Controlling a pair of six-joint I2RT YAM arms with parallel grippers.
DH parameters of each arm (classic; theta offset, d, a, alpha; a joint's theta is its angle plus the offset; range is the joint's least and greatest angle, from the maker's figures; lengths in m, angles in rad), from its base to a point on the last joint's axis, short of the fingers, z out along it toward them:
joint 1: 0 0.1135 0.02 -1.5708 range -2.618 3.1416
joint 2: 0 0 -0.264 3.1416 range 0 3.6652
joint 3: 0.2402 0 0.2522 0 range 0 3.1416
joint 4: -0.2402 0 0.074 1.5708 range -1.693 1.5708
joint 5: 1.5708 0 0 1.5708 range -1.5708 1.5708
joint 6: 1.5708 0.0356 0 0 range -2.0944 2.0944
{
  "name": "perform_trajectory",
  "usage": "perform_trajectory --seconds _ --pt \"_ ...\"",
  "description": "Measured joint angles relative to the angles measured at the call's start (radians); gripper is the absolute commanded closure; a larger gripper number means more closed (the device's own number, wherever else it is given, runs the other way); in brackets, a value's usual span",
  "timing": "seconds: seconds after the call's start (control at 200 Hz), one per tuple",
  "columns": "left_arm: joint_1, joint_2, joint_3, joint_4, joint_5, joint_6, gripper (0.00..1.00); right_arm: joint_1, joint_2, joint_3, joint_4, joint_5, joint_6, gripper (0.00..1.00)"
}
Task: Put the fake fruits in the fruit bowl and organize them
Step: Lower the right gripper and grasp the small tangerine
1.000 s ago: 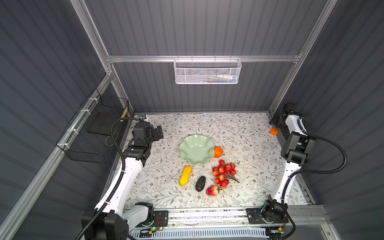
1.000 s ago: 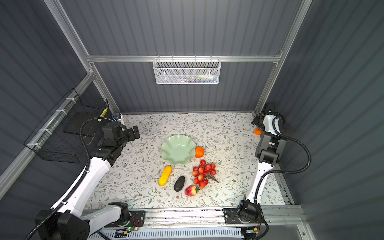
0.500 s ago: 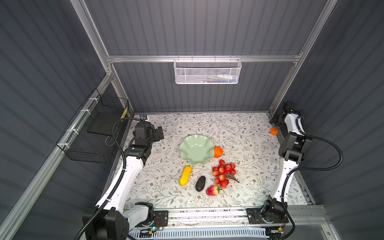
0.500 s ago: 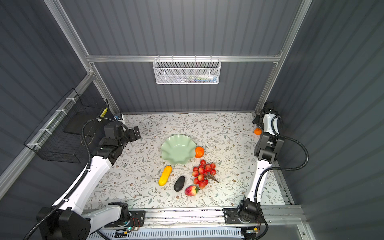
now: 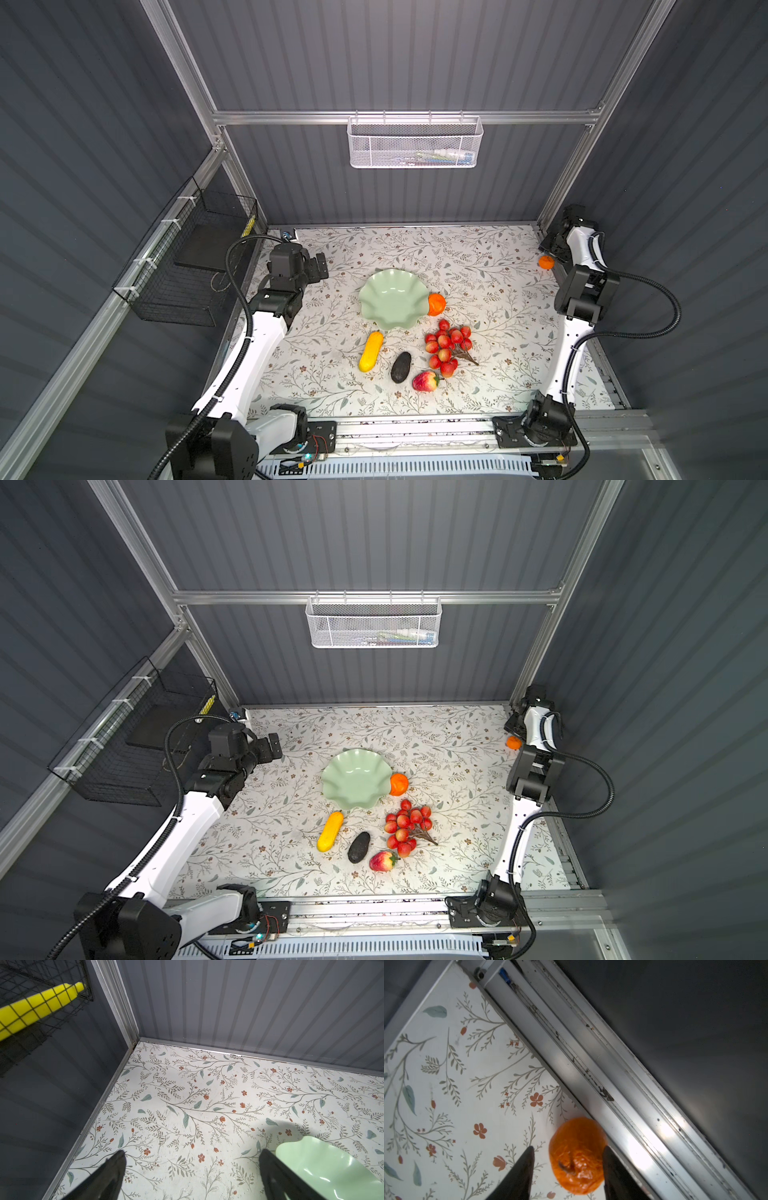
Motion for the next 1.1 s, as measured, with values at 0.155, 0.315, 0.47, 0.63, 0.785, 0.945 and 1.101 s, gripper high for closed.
perform_trajectory --seconds 0.155,0.315,0.47,0.63,0.785,0.945,1.101 --pt "0.005 0.016 0.000 -0.001 0.015 0.000 0.00 0.009 0.016 0.013 -0.011 -0.004 -0.001 0.64" --pt "0.006 0.020 0.000 -0.004 0.019 0.000 0.00 0.021 0.016 0.015 -0.034 -0.004 -0.014 0.68" --pt "0.011 0.022 0.000 -0.006 0.027 0.000 0.00 0.035 0.016 0.010 -0.046 0.000 -0.029 0.75" --pt "0.017 0.025 0.000 -0.008 0.031 0.000 0.00 0.057 0.004 -0.051 -0.043 0.004 -0.036 0.75" --pt "0.018 0.026 0.000 -0.009 0.039 0.000 0.00 0.101 -0.027 -0.137 -0.040 0.015 -0.038 0.76" --pt "0.021 0.026 0.000 -0.017 0.046 0.000 0.00 0.169 -0.093 -0.250 -0.012 0.015 -0.038 0.66" --pt "0.025 0.026 0.000 -0.024 0.051 0.000 0.00 0.218 -0.173 -0.367 0.030 0.003 -0.027 0.51"
